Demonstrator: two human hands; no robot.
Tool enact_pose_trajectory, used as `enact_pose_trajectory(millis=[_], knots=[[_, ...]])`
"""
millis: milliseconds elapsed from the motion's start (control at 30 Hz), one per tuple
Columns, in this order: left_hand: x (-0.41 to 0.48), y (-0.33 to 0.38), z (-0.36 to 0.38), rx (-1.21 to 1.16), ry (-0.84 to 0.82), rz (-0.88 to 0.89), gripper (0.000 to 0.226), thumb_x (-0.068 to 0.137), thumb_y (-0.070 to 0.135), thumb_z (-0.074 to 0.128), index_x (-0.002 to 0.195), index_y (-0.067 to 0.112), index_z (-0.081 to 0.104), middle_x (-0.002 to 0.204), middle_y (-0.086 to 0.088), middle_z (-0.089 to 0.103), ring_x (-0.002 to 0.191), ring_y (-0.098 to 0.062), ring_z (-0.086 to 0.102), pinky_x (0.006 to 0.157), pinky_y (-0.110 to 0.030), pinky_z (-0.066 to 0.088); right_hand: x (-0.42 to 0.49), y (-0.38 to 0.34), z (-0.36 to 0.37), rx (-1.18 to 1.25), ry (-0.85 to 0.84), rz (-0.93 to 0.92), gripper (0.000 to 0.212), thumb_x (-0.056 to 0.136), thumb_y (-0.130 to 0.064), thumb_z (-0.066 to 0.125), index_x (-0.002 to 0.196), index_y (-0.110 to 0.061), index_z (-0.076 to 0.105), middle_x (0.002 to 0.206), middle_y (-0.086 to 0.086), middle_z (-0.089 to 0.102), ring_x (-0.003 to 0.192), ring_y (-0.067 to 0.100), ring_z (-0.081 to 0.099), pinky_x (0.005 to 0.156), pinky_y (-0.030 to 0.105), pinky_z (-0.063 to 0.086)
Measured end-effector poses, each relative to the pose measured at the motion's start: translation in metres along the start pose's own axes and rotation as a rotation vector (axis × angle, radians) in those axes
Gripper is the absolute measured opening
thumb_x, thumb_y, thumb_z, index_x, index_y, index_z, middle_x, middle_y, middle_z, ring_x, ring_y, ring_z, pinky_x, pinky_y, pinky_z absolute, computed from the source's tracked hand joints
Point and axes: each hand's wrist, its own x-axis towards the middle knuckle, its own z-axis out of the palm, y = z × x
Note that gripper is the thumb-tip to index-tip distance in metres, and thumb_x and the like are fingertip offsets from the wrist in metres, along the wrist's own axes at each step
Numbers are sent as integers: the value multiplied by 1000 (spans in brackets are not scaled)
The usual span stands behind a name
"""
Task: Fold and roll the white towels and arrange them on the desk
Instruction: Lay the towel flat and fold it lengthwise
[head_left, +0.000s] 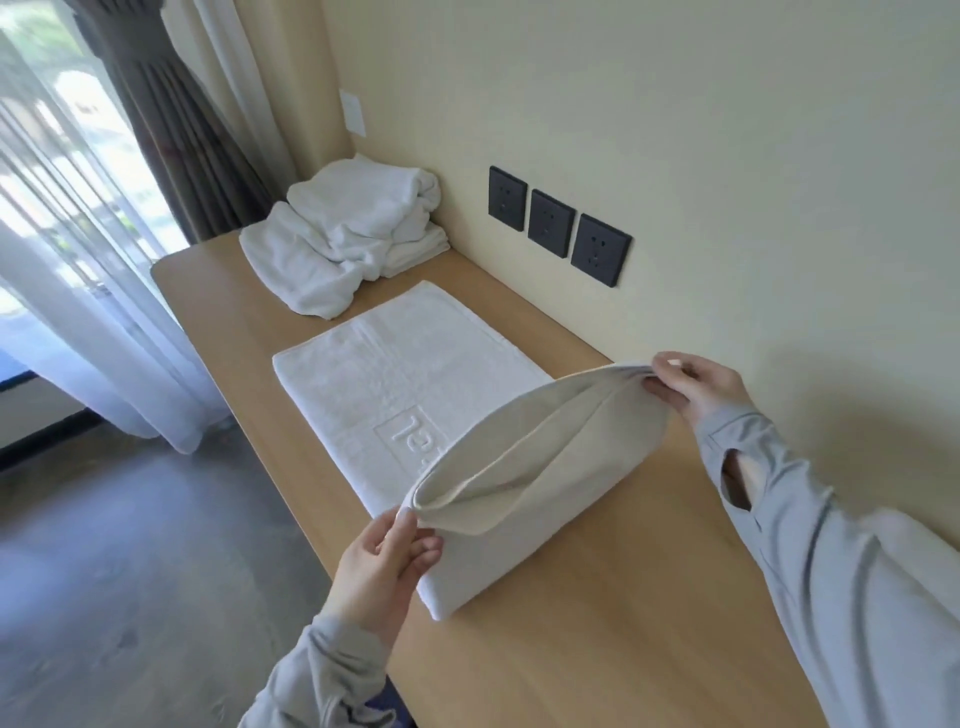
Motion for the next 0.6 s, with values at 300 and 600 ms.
enact_pose_trajectory(millis=[300,600], knots=[[112,84,-67,506,75,297,59,74,21,79,41,20,30,50,12,20,48,-7,19,46,-17,14,73,-21,129,-576,93,-136,12,77,1,69,84,-9,67,77,13,67,69,21,65,79,27,51],[221,146,-128,424,-22,264,27,78,10,69,54,22,71,71,15,54,70,4,51,67,-6,36,155,-33,263,-939,169,-366,12,85,-13,63,88,-2,67,75,13,53,71,25,46,63,25,30]])
